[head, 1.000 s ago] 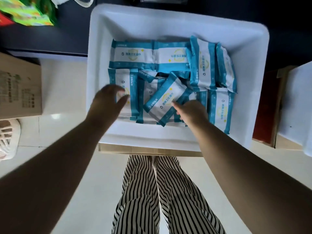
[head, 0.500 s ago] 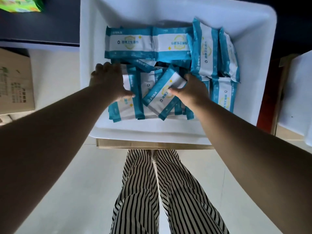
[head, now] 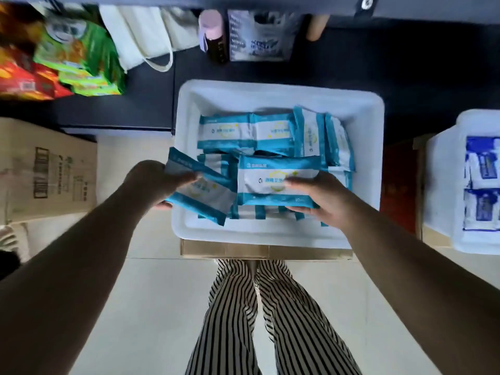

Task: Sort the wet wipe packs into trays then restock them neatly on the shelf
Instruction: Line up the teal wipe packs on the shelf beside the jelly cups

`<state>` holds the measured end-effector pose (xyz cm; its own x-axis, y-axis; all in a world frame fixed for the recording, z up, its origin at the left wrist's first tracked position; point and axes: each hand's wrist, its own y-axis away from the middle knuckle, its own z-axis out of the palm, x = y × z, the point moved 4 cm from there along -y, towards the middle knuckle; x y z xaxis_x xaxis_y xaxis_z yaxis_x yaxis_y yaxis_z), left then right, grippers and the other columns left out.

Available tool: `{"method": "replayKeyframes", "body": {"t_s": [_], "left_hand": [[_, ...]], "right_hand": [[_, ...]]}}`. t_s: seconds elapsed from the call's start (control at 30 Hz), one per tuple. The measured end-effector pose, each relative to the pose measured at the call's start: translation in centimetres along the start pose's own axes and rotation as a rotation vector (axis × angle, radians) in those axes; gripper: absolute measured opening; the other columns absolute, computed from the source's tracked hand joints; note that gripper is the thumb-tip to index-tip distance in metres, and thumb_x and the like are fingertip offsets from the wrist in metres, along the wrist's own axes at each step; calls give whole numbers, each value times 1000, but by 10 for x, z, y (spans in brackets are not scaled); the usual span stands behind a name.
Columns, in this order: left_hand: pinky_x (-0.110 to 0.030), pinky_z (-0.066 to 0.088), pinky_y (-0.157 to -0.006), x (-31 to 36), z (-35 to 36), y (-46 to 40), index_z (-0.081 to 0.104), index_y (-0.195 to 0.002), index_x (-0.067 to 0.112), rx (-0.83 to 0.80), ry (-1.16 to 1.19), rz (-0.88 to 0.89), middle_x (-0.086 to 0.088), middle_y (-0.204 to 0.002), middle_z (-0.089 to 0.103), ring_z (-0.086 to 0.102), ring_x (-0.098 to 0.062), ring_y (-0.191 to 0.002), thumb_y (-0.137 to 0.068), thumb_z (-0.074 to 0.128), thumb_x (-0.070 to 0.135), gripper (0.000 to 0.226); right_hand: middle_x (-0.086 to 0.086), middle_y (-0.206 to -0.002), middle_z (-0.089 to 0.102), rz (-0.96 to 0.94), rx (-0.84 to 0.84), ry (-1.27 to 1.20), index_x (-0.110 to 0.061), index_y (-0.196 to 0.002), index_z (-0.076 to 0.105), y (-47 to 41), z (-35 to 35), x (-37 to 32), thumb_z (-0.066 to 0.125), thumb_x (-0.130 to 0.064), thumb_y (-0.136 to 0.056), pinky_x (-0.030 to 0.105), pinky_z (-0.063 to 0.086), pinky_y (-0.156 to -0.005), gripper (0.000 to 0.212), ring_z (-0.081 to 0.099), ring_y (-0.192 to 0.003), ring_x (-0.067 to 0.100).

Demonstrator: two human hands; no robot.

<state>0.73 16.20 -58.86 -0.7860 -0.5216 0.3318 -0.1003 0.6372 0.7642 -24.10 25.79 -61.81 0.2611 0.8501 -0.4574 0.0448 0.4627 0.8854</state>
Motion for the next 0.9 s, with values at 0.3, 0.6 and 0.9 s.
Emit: {"method": "replayKeyframes", "body": {"t_s": [0.3,0.6,0.9], "left_hand": [[-14,48,-45,93,-65,136,62,-87,17,-159,705,253,13,-66,70,64,3,-56,-84,61,12,6],[-15,51,-51,181,-147,269,62,-96,21,-72,744,647,10,-79,73,68,-1,-70,-85,59,15,13],[-22,56,-56,228,-227,374,61,-93,23,29,857,957,7,-81,73,69,-6,-70,-73,61,17,20]], "right_hand": [[3,-93,73,-342,-160,-88,-14,-93,67,147,-16,-133,60,-5,-82,32,58,-76,16,69,-89,17],[0,-83,74,-724,-208,-105,-12,-90,65,298,-25,-231,57,2,-84,28,58,-64,17,70,-68,11],[-3,-71,72,-1084,-239,-84,-11,-86,61,426,-10,-297,48,12,-88,19,51,-46,27,68,-59,9]]}}
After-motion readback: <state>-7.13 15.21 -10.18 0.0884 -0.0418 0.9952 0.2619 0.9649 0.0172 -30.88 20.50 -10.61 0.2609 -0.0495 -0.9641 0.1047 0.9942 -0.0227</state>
